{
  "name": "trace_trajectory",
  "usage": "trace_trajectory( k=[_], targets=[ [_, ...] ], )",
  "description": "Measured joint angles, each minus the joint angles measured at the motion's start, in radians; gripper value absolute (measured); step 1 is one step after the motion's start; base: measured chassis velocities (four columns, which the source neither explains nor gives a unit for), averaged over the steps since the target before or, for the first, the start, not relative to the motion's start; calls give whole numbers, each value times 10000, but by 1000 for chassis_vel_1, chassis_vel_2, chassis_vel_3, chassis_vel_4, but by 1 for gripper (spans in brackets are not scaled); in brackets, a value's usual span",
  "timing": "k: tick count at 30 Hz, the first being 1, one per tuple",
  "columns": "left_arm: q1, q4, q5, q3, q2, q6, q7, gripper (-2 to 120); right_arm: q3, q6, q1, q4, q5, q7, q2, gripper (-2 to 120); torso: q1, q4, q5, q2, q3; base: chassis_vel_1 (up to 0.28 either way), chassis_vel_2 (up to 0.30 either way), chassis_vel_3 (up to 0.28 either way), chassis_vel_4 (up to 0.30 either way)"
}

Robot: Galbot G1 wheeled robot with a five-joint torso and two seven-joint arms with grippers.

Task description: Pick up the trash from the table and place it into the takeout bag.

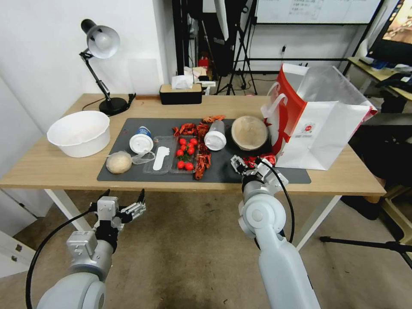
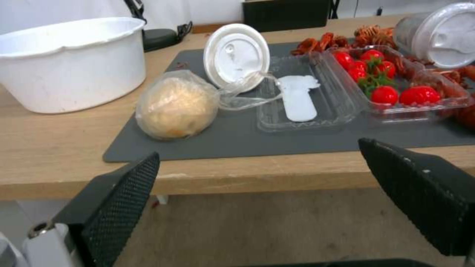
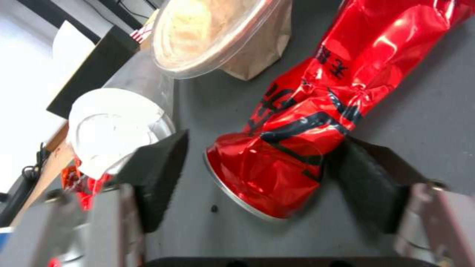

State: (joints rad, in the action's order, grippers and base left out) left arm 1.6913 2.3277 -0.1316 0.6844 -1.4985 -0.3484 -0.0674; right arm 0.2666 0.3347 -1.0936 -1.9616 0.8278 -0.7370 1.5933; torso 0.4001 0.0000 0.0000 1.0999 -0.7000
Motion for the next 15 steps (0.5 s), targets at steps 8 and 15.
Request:
trace_trajectory(
  k=[8, 15],
  targets=[
    [88, 1, 21, -37, -19, 116, 0, 100, 43, 32, -48, -3, 75, -106, 0, 47, 0, 0, 1, 0, 0, 0, 0, 0, 0],
    [129, -1, 45, -75, -28, 221, 0, 100, 111, 35, -225, -145, 83, -106, -3, 47, -1, 1, 0, 0, 1, 0, 0, 0, 0]
  ],
)
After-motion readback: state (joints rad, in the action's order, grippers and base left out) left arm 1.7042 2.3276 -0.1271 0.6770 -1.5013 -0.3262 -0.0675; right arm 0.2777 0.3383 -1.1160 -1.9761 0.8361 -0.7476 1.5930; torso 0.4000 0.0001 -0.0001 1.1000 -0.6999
